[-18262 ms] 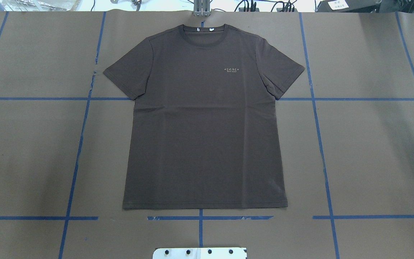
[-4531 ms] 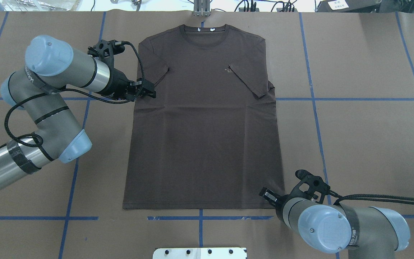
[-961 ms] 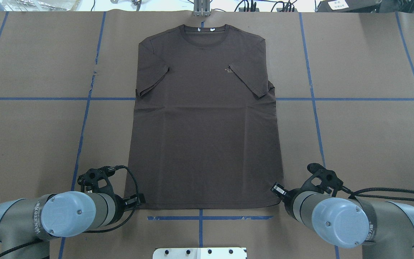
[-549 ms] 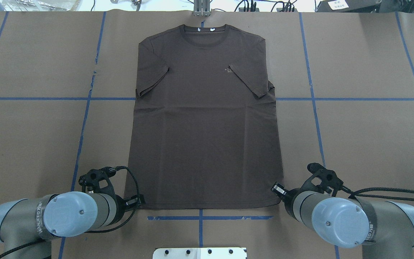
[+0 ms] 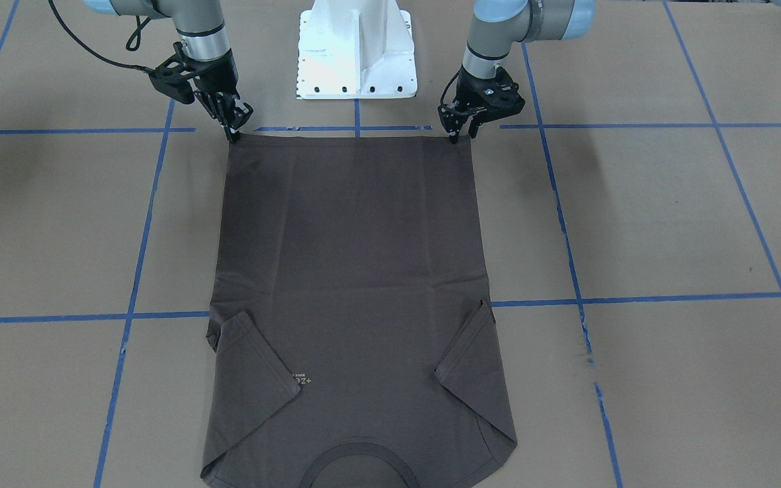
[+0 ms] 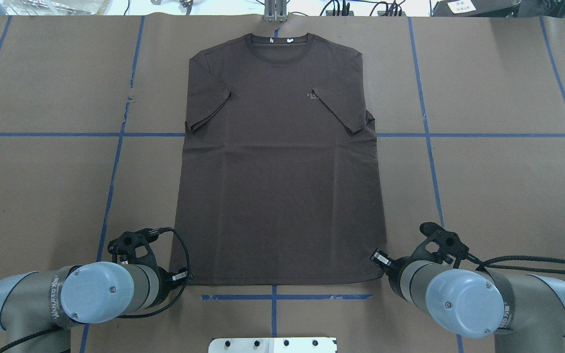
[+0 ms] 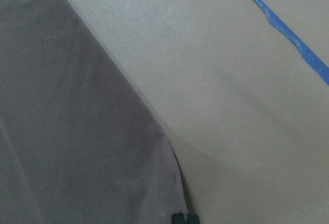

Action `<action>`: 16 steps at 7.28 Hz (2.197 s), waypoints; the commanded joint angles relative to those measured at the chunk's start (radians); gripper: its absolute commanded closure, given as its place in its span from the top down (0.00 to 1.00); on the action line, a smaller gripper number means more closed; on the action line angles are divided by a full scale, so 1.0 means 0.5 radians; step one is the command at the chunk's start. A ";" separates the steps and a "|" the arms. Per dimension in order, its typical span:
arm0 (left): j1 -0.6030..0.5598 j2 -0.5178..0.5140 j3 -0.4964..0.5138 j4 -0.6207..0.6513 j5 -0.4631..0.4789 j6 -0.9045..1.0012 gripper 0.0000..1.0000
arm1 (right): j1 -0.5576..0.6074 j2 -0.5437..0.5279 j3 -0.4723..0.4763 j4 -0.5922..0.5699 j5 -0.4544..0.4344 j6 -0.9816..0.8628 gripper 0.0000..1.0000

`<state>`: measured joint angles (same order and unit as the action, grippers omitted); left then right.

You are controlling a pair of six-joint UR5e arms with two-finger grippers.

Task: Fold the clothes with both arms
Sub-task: 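Grasp both hem corners nearest the robot with both grippers, then lift the hem with both grippers and fold it up toward the collar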

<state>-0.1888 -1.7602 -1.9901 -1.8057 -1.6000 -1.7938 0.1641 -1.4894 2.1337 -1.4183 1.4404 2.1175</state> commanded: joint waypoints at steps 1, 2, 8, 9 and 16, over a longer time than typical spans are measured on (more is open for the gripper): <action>0.000 -0.002 -0.014 0.007 -0.009 0.001 0.00 | 0.000 0.000 0.000 -0.001 0.000 0.002 0.00; 0.000 -0.005 -0.023 0.013 -0.009 0.001 0.00 | 0.003 0.000 0.003 -0.001 0.000 -0.001 0.00; -0.009 -0.002 -0.452 0.341 -0.012 -0.053 0.00 | -0.012 -0.049 0.214 -0.163 0.055 0.005 0.00; 0.015 0.044 -0.556 0.368 -0.015 -0.097 0.00 | -0.018 -0.095 0.315 -0.215 0.098 0.005 0.00; -0.407 -0.323 -0.209 0.381 -0.052 0.530 0.00 | 0.535 0.250 0.045 -0.225 0.290 -0.463 0.00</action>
<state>-0.3126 -1.8442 -2.1842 -1.6142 -1.6258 -1.6370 0.3237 -1.4557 2.2544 -1.5296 1.5296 1.9729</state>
